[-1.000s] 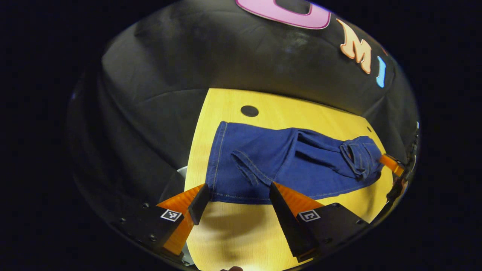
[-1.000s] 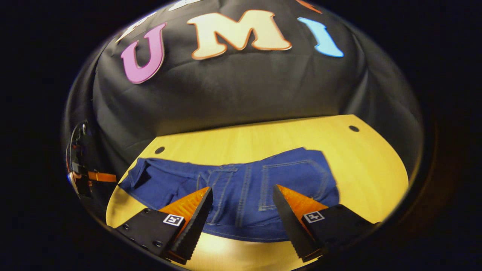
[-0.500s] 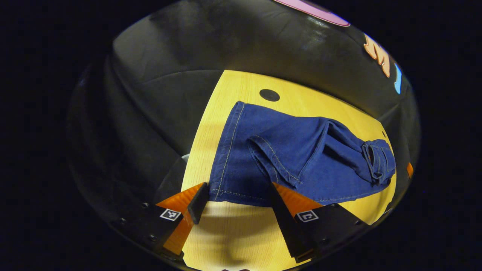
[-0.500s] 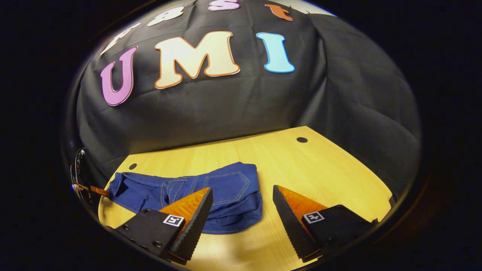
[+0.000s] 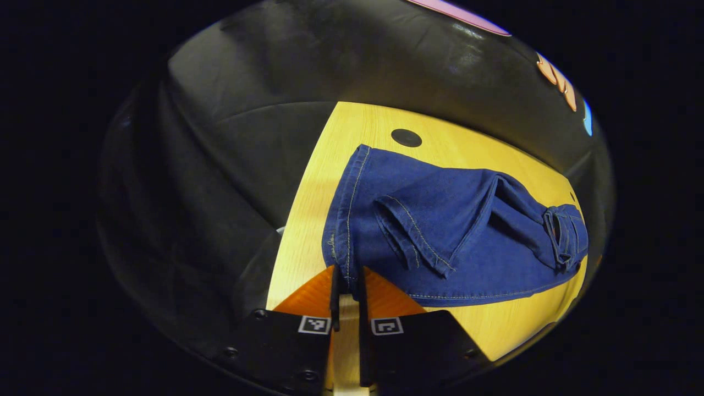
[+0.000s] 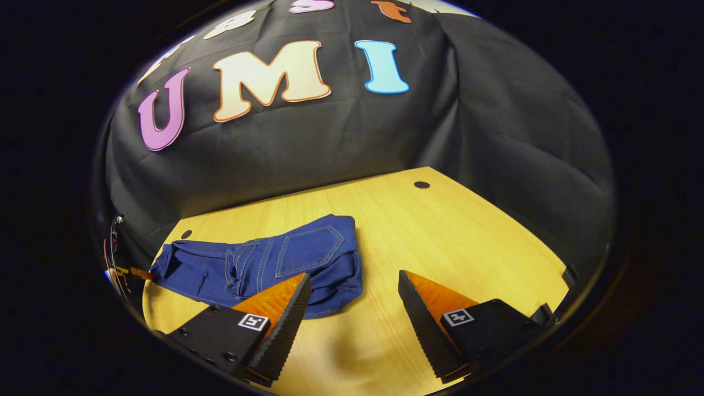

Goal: Grasp the waist and the cuffs of the jeans and fold them to make the two legs overlap; first hold the waist and fold one-third of the jeans toward the cuffs, then hold the cuffs and fold the remaining one-third in the same direction to finish folding.

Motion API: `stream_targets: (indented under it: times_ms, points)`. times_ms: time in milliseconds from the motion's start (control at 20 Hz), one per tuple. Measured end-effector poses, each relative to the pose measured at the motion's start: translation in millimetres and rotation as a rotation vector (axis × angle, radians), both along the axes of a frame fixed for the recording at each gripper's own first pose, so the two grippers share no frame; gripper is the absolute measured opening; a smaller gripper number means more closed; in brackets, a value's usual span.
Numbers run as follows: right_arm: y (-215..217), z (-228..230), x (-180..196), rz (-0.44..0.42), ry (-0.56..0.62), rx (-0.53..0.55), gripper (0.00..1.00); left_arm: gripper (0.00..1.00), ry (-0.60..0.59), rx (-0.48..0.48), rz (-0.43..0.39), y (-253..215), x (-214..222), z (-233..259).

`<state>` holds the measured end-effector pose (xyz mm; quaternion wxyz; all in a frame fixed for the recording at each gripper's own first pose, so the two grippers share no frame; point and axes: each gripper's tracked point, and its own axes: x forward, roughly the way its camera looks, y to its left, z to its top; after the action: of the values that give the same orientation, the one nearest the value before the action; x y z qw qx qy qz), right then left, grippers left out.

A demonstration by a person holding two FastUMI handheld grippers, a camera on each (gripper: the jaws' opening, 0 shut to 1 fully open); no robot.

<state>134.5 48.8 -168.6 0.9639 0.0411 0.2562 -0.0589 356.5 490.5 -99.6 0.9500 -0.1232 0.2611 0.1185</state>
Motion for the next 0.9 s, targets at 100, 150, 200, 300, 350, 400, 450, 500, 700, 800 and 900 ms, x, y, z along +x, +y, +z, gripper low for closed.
stream_targets:
  times_ms: [100, 150, 200, 300, 350, 400, 450, 500, 700, 800, 900]
  points:
    - [-5.6, 2.7, -5.3, -0.018, -0.007, 0.010, 0.94, 0.01, -0.004, -0.005, -0.005, -0.8, 0.2, 1.4]
    - [-9.5, 2.7, -8.2, -0.028, -0.009, 0.012, 0.94, 0.00, -0.002, -0.009, -0.011, -1.3, -0.2, -0.8]
    - [-15.1, 3.8, -11.6, -0.039, -0.010, 0.012, 0.94, 0.00, -0.002, -0.014, -0.015, -2.4, -1.0, 0.5]
    - [-26.2, 4.1, -17.3, -0.061, -0.012, 0.005, 0.99, 0.00, -0.008, -0.029, -0.020, -6.3, -3.4, 5.5]
    - [-31.6, 5.0, -20.0, -0.069, -0.014, 0.000, 0.94, 0.00, -0.031, -0.034, -0.026, -9.9, -2.5, 13.7]
    - [-36.4, 6.1, -22.4, -0.075, -0.018, 0.001, 0.94, 0.00, -0.050, -0.029, -0.033, -15.4, -2.8, 24.5]
    - [-39.5, 6.8, -24.7, -0.080, -0.020, 0.008, 0.99, 0.00, -0.060, -0.024, -0.046, -23.8, -5.9, 32.6]
    - [-42.1, 6.6, -26.7, -0.082, -0.020, 0.019, 0.99, 0.00, -0.067, -0.021, -0.065, -34.7, -9.9, 42.0]
    - [-53.3, 4.6, -29.4, -0.073, -0.021, 0.045, 0.99, 0.00, -0.122, -0.034, -0.129, -81.9, -12.8, 79.7]
    - [-61.9, 4.6, -32.2, -0.057, -0.021, 0.047, 0.99, 0.00, -0.153, -0.058, -0.148, -113.6, -9.6, 97.1]
    - [-72.3, 7.5, -32.2, -0.044, -0.028, 0.067, 0.94, 0.00, -0.178, -0.055, -0.157, -140.7, -6.6, 111.2]
